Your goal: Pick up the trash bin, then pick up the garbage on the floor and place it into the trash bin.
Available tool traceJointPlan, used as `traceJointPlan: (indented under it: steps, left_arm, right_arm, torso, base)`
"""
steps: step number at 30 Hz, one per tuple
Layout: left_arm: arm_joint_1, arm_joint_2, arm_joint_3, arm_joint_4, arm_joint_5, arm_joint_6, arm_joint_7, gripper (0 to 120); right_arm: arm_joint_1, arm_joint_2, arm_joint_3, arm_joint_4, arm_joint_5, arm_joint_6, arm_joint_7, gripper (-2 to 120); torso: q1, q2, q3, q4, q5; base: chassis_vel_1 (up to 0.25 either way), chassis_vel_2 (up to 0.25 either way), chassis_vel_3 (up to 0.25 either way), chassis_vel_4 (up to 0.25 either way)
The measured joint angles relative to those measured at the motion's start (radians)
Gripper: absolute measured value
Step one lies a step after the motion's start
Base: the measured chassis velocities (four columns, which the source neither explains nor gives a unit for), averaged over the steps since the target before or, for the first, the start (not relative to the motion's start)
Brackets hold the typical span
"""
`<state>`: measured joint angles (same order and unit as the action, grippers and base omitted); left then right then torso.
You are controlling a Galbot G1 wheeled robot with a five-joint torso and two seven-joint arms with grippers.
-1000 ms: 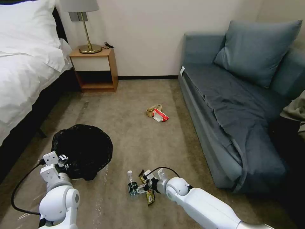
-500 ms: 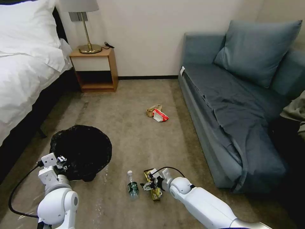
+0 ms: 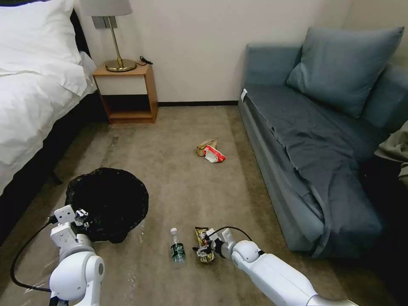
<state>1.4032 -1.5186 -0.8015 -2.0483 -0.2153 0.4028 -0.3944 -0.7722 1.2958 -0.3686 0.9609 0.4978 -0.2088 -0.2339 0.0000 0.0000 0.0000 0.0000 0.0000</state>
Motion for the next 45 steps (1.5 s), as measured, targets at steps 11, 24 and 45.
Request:
traceJointPlan:
  steps: [11,24,45]
  left_arm:
    - [-0.010,0.000,0.003,0.016,-0.003,-0.004,-0.001,4]
    - [-0.021,-0.002,0.008,0.024,-0.005,-0.005,-0.002,4]
    - [-0.032,-0.012,0.015,0.058,-0.026,-0.026,-0.004,4]
  right_arm:
    - [-0.014,0.001,0.017,-0.002,-0.008,0.018,-0.003,40]
    - [-0.019,-0.001,0.027,0.010,-0.012,0.026,-0.004,0]
    - [0.092,-0.002,0.068,0.339,0.082,0.060,0.168,0]
  torso:
    - [0.000,0.000,0.000,0.0000,0.0000]
    - [0.000,0.000,0.000,0.0000,0.0000]
    - [0.000,0.000,0.000,0.0000,-0.0001]
  base:
    - [0.000,0.000,0.000,0.000]
    - [0.000,0.000,0.000,0.000]
    - [0.000,0.000,0.000,0.000]
